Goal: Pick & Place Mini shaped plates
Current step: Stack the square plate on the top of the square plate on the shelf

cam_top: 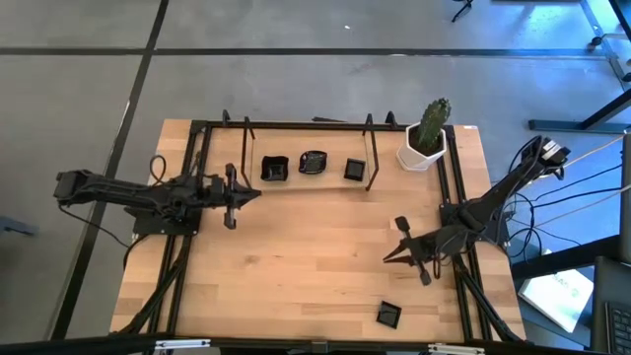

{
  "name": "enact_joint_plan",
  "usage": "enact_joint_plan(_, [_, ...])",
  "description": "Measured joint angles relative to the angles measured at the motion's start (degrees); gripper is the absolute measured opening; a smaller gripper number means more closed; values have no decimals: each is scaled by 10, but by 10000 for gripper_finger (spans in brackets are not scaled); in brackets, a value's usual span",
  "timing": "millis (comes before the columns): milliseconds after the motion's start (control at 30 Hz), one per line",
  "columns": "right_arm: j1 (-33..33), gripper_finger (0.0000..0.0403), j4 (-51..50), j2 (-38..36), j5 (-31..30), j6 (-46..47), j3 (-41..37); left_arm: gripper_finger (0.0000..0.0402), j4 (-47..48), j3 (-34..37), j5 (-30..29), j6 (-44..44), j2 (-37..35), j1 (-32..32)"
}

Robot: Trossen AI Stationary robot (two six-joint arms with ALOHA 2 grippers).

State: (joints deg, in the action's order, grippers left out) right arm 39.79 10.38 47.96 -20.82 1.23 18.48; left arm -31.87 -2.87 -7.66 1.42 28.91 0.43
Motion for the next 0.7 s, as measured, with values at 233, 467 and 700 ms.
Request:
enact_joint_plan(233, [0, 24, -3, 36, -1, -15, 5, 4, -7, 14, -5, -1, -6, 0])
enact_joint_plan(467, [0, 4, -114, 138, -3, -5, 115, 4, 17, 24, -22, -35, -5, 0])
enact_joint_plan(700, [1, 10, -367, 281, -27, 94, 345, 4, 51, 24, -30, -28, -5, 0])
